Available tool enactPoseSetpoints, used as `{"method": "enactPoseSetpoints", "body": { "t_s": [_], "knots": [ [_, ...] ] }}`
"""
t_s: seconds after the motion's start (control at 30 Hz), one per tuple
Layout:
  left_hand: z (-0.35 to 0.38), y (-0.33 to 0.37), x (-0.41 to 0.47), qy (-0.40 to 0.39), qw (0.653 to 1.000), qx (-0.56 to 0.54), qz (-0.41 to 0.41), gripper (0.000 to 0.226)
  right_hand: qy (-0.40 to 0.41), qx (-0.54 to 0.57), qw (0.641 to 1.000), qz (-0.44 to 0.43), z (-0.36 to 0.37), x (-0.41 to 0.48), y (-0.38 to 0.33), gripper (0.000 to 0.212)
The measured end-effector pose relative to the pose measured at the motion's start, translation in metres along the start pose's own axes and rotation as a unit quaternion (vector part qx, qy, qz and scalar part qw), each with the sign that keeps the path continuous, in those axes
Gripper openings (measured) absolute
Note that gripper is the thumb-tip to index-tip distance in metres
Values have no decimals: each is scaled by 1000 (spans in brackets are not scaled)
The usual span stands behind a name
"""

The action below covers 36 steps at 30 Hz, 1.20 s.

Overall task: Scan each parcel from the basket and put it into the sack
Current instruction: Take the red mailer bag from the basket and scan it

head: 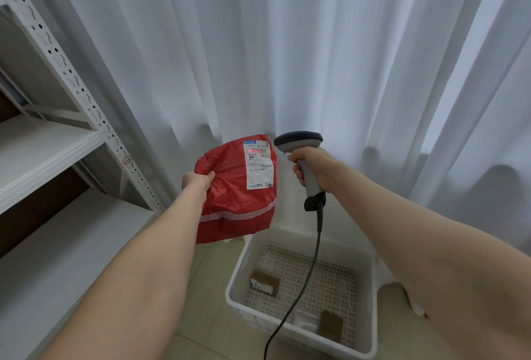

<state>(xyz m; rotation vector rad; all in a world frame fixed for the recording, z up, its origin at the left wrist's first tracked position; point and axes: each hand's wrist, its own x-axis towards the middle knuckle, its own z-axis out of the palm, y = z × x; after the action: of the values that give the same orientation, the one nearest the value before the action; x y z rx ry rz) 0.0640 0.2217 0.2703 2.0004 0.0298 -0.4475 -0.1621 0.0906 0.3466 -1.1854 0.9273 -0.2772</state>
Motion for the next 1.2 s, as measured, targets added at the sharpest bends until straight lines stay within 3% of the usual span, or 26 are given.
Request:
{"method": "enactPoseSetpoints", "body": {
  "t_s": [1.2],
  "knots": [
    [-14,-9,4,-17,1000,-22,-15,58,-3,-48,999,-17,19,-9,-5,3]
  ]
}}
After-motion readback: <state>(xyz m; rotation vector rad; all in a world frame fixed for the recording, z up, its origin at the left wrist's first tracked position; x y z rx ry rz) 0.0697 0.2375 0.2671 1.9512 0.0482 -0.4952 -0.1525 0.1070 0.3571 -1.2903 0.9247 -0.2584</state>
